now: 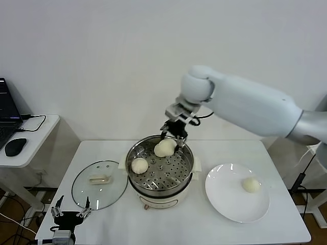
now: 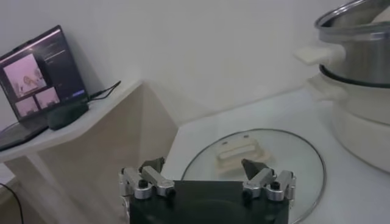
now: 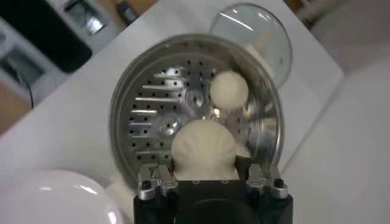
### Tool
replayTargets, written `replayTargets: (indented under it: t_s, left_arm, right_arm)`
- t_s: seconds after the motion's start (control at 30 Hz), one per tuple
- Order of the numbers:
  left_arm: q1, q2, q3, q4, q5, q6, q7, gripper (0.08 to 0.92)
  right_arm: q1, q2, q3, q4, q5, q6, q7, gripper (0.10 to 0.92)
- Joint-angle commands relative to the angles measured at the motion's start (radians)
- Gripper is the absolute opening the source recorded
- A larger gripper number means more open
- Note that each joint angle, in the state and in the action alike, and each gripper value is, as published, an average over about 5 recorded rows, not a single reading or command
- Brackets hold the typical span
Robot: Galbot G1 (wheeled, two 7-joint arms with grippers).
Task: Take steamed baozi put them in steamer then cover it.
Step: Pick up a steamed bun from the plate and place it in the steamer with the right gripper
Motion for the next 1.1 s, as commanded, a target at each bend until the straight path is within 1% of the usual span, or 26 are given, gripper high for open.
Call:
replayTargets:
  t_s: [0.03, 0.37, 0.63, 1.1]
  left_arm:
    - [0.000, 0.001, -0.006, -0.003, -0.009, 0.002, 0.004, 0.823]
    - [-0.002, 0.003, -0.008, -0.005, -0.008, 0.003, 0.027, 0.823]
    - [-0.010, 0.002, -0.006, 0.004, -0.008, 0.002, 0.032, 0.823]
    - [-0.017, 0.003, 0.001, 0.017, -0.010, 0.003, 0.033, 0.823]
  right_arm:
    - [-0.019, 0.080, -0.075, 0.057, -0.216, 0.142, 0.068, 0.619]
    - [-0.127, 0.080, -0.101, 0.107, -0.266, 0.147, 0.103, 0.619]
    - [-0.164, 0.087, -0.106, 0.098, -0.312, 0.150, 0.099, 0.619]
    - [-0.174, 0.092, -0.114, 0.096, -0.289, 0.124, 0.105, 0.619]
